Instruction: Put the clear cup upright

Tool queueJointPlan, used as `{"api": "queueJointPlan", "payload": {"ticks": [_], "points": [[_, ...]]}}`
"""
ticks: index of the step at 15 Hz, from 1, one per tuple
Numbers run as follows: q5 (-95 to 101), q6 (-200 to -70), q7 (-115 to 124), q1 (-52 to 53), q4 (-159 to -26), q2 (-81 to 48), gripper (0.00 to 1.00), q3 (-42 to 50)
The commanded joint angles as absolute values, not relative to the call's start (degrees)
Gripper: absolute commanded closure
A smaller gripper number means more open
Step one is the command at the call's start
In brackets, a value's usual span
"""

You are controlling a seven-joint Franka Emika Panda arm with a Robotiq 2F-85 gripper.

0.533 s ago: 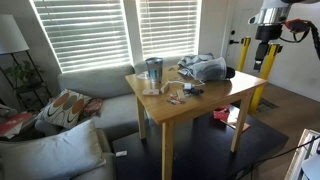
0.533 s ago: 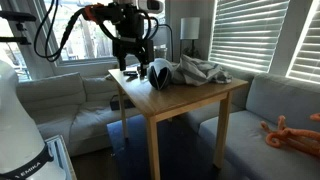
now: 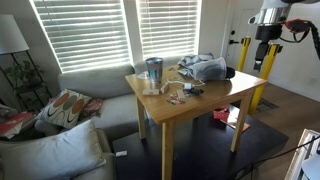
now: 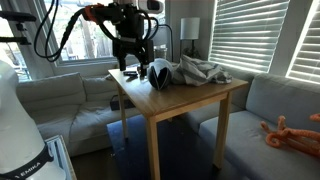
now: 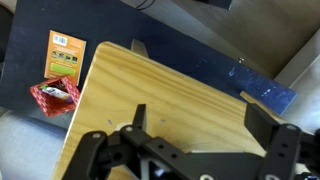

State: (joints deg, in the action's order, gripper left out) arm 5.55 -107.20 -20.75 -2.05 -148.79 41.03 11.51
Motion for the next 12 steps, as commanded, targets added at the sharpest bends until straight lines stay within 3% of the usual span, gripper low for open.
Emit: {"api": "queueJointPlan", "payload": {"ticks": [1,12], "points": [[5.4,-107.1,-20.8,-2.2,-148.7,41.0,0.00,11.4],[-1.0,-110.6,-20.2,-0.6,-145.2,38.2,0.00,12.9]]}}
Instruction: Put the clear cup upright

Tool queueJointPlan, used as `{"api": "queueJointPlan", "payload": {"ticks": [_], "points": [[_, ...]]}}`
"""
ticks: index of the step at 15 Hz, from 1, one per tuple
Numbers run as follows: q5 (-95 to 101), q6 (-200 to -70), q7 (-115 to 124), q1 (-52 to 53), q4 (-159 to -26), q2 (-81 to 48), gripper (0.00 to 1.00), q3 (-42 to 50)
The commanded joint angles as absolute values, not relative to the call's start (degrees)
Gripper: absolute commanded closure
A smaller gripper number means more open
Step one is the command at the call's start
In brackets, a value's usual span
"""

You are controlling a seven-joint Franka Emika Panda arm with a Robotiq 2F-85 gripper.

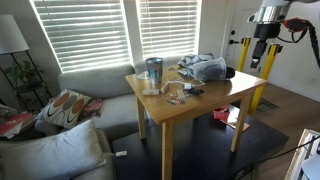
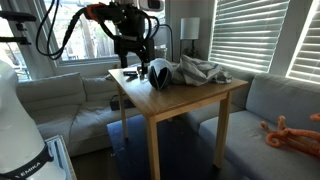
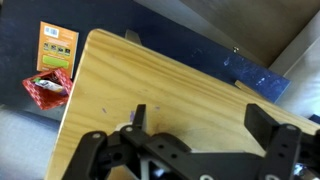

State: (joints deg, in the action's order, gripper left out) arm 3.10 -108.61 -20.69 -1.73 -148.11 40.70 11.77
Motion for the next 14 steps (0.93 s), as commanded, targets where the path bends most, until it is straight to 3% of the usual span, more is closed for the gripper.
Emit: {"api": "queueJointPlan", "payload": {"ticks": [1,14], "points": [[-2.5,-111.3,-20.3,-0.3,-144.4,37.6,0.00,13.2],[-30.0,-115.8,-23.2,1.0,-136.2,21.7,0.00,17.1]]}}
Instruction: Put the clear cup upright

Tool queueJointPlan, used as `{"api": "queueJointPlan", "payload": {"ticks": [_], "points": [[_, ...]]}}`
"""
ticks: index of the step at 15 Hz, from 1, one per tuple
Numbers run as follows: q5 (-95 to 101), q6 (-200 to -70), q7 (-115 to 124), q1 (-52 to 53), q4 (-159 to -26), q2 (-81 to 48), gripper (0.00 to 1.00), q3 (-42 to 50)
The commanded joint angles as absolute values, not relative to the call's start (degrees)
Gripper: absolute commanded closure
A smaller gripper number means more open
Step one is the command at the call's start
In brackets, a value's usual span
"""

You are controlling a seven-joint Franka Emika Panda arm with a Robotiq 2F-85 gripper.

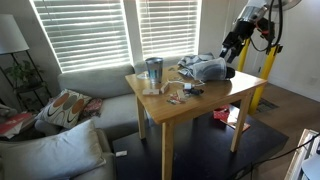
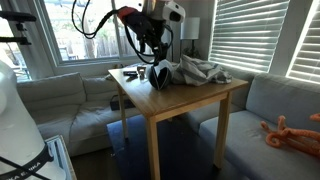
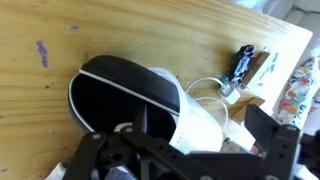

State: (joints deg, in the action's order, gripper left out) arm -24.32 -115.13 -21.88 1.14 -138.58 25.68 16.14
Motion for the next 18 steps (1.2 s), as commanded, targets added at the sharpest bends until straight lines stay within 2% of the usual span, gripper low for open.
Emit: {"api": "queueJointPlan", "payload": {"ticks": [1,3,4,6,16,18], "points": [[-31.7,-115.9,-23.3,0.8,-135.7,20.7,0.00,17.3],[-35.3,-115.3,-24.0,0.5,-134.9,18.9,0.03,17.7],[-36.5,-114.8,-24.1,0.2,-134.4,18.2,0.19,17.5],[-38.6,-114.4,-24.4,-0.5,-133.8,17.1,0.28,17.2],[-40.6,-113.1,-24.2,-3.0,-132.5,15.8,0.98,15.8],[-38.2,-111.7,-23.6,-3.4,-131.7,16.7,1.00,15.0]]}}
